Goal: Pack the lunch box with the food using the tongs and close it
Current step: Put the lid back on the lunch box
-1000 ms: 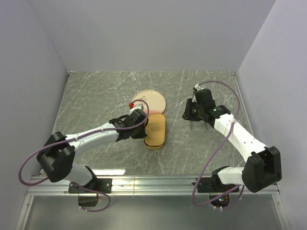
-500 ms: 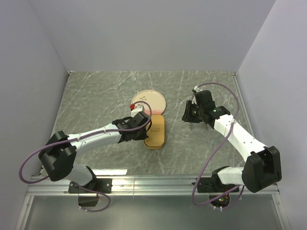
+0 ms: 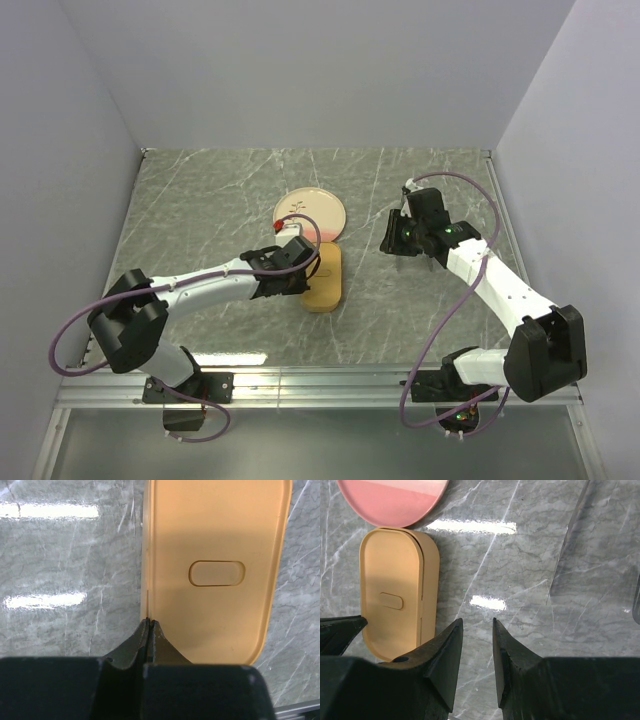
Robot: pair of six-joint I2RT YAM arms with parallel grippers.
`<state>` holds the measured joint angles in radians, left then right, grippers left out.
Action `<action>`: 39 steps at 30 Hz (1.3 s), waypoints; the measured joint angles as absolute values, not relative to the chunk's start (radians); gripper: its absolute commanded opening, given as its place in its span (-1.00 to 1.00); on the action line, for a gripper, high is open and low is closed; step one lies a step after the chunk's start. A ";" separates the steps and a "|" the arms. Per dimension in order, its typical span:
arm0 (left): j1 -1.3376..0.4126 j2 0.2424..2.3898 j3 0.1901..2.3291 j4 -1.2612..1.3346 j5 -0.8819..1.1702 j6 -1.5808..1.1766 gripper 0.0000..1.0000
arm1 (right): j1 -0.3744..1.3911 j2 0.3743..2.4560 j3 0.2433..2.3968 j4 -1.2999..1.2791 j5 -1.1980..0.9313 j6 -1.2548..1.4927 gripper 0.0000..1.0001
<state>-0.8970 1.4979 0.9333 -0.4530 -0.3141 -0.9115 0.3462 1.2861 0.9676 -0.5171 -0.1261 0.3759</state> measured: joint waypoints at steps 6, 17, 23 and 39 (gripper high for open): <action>-0.905 1.503 0.937 -0.455 -0.333 -0.912 -0.99 | 0.342 1.286 0.968 -0.517 -0.130 0.376 -0.25; -0.924 1.518 0.957 -0.478 -0.391 -0.912 -0.99 | 0.334 1.286 0.968 -0.517 -0.145 0.376 -0.25; -0.928 1.518 0.961 -0.486 -0.417 -0.915 -0.99 | 0.328 1.286 0.968 -0.517 -0.148 0.376 -0.25; -0.931 1.541 0.965 -0.477 -0.424 -0.911 -0.99 | 0.326 1.287 0.968 -0.516 -0.153 0.370 -0.25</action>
<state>-0.9310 1.5410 0.9653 -0.4770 -0.4244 -0.9108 0.3264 1.2869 0.9676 -0.5163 -0.1528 0.3698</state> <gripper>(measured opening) 0.022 0.378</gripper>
